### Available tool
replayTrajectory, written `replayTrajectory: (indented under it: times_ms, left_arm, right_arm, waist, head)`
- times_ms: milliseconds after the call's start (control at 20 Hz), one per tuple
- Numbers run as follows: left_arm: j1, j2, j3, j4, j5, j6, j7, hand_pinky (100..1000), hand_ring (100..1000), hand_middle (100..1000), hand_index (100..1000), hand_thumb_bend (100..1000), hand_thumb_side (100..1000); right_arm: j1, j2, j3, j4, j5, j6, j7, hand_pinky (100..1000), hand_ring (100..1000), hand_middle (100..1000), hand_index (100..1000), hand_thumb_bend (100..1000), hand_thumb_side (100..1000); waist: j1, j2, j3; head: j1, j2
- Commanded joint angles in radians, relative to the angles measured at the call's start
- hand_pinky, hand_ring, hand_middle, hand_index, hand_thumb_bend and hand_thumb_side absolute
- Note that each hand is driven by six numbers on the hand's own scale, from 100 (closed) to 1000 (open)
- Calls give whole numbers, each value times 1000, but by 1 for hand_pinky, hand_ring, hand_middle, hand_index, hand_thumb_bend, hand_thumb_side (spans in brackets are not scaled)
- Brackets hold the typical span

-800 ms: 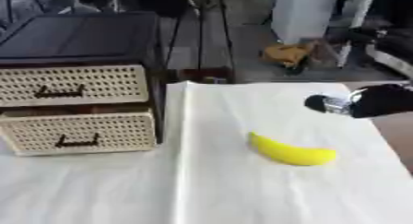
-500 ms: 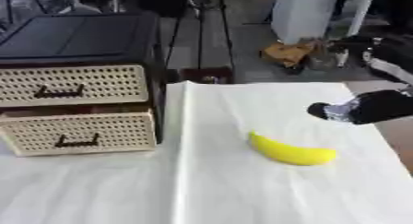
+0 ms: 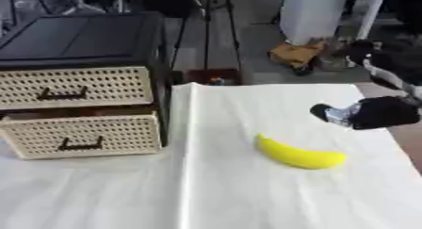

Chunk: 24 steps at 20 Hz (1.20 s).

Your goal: Pick up objects from table and place into drawer.

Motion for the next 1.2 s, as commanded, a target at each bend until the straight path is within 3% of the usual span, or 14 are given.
replayTrajectory:
  times_ms: [50,350,600,650,750,850,1100,1200]
  left_arm:
    - [-48,81,-23,-17,-50,35,-31,321,494,531,781,100,835]
    - [-49,206,-150,-17,-139,111,-121,246,325,426,868,100,978]
    - [-21,263,-269,-17,-123,158,-198,100,151,281,885,100,934]
    - [-38,262,-303,-17,-120,188,-278,100,128,263,883,100,923]
    - [-87,249,-302,-17,-120,229,-514,100,100,213,885,100,877]
    - [-111,242,-282,-17,-112,246,-661,100,100,163,886,100,834]
    - [-116,228,-267,-17,-60,314,-750,100,100,100,850,100,749]
    - [-117,225,-268,-17,-51,341,-753,100,100,100,838,100,660]
  right_arm:
    - [-6,-16,1,-16,49,-5,-9,857,972,919,999,504,892]
    - [-22,-9,16,-16,56,-10,-12,855,968,917,989,498,891]
    - [-35,-4,22,-16,49,-12,-7,851,964,910,983,488,900]
    - [-34,-3,22,-16,48,-11,-7,850,964,909,982,488,901]
    - [-28,-3,19,-16,48,-8,-7,849,963,908,981,489,907]
    - [-26,-1,18,-16,48,-5,-9,847,961,906,978,486,907]
    - [-32,5,21,-16,43,-4,-12,845,959,903,974,480,906]
    - [-32,7,20,-16,44,-2,-12,845,958,901,968,482,906]
  waist:
    - [7,-27,2]
    - [20,-30,-22]
    - [27,-32,-38]
    - [27,-34,-37]
    - [27,-38,-32]
    - [27,-40,-31]
    - [28,-41,-34]
    - [28,-40,-34]
  head:
    - [-6,14]
    - [6,22]
    - [4,18]
    - [1,20]
    - [-4,26]
    - [2,34]
    - [49,64]
    - [71,68]
